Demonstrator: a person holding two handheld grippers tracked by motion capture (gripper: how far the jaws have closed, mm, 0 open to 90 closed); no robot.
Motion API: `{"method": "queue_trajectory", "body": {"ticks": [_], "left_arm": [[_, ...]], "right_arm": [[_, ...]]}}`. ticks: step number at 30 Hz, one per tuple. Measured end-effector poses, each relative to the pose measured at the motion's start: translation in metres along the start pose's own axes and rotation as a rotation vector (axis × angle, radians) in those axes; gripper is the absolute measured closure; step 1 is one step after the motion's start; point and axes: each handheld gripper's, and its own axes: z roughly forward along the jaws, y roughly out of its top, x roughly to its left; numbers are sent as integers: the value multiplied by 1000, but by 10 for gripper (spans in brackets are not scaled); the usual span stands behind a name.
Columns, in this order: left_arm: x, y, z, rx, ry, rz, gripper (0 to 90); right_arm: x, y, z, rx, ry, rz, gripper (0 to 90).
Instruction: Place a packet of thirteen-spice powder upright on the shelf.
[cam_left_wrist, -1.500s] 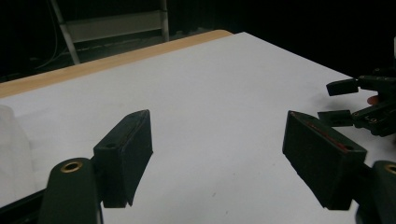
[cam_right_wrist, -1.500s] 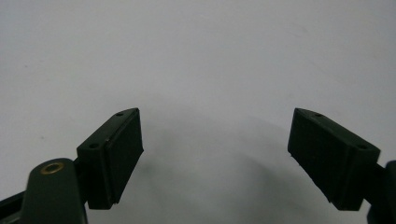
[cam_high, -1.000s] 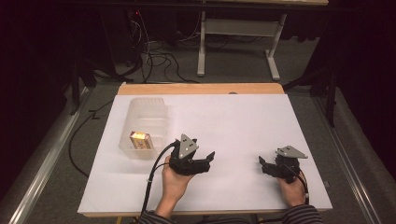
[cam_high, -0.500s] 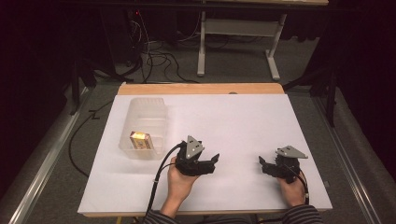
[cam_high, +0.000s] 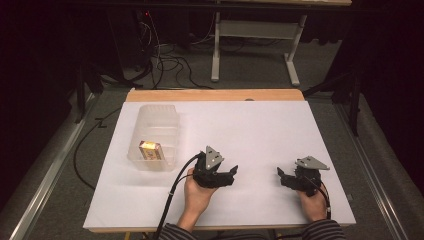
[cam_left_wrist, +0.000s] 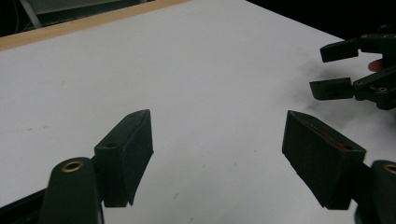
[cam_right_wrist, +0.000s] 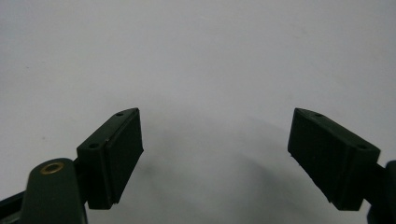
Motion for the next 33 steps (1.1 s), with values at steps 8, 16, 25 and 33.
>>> {"method": "queue_trajectory", "body": {"ticks": [8, 16, 25, 33], "left_arm": [[-1, -3, 10, 20, 15, 2, 253], [2, -6, 18, 22, 23, -21, 257], [3, -8, 28, 30, 29, -36, 259], [4, -11, 38, 45, 42, -43, 259]], "right_arm": [[0, 0, 0, 0, 0, 2, 182], [0, 0, 0, 1, 1, 1, 182], [0, 0, 0, -1, -1, 3, 182], [0, 0, 0, -2, -1, 7, 182]]}}
